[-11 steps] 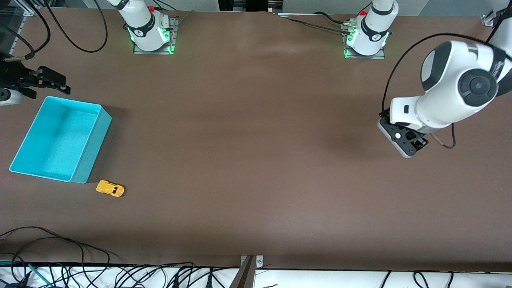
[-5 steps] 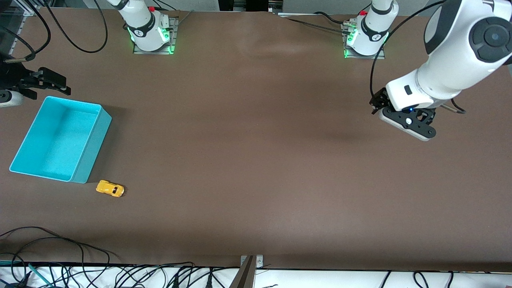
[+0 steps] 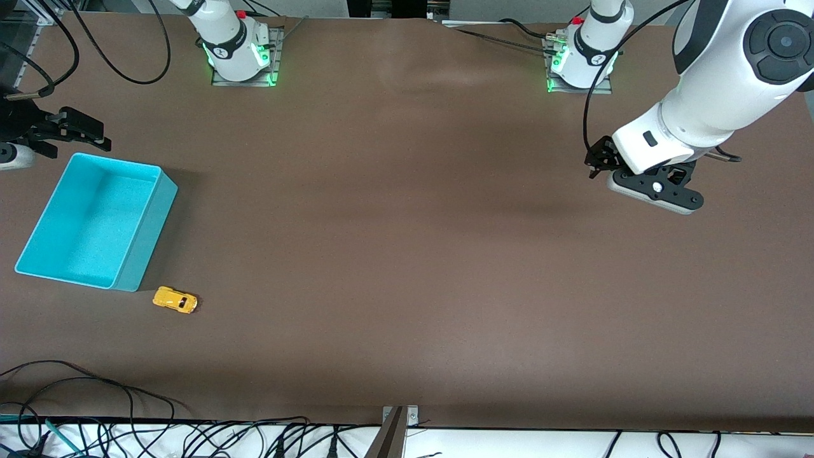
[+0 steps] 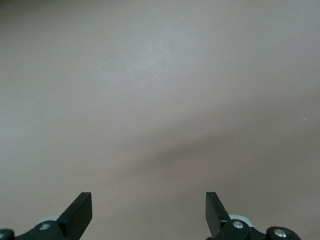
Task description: Wind up and store yellow beetle car
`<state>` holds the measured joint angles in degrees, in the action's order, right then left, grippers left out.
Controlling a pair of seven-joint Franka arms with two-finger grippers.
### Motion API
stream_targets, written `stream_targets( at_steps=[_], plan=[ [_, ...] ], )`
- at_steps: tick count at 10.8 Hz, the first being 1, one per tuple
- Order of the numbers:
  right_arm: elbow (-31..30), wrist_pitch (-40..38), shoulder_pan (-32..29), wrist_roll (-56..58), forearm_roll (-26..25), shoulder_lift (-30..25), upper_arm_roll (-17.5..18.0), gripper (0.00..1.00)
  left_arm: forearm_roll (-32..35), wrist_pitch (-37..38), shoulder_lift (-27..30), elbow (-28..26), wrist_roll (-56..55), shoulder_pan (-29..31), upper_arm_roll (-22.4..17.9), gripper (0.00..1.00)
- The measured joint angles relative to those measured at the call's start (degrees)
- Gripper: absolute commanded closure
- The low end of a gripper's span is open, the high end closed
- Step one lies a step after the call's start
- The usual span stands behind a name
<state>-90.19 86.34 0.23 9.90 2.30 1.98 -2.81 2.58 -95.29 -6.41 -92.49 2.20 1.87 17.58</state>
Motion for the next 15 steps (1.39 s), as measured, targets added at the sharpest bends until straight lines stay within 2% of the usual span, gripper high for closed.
stream_targets(
  at_steps=[3,12,15],
  plan=[
    [0.0,0.0,0.0,0.02,0.0,0.0,-0.01,0.0,0.0,0.05,0.06,1.47,-2.39,-0.61,-0.12,0.0],
    [0.0,0.01,0.23,0.09,0.37,0.01,0.57,0.0,0.0,2.88,0.06,1.49,-3.02,-0.6,-0.66,0.0],
    [-0.04,-0.18,0.55,4.78,1.47,0.47,1.66,0.0,0.0,2.89,0.05,1.63,-3.04,-0.55,-2.15,0.0]
  ],
)
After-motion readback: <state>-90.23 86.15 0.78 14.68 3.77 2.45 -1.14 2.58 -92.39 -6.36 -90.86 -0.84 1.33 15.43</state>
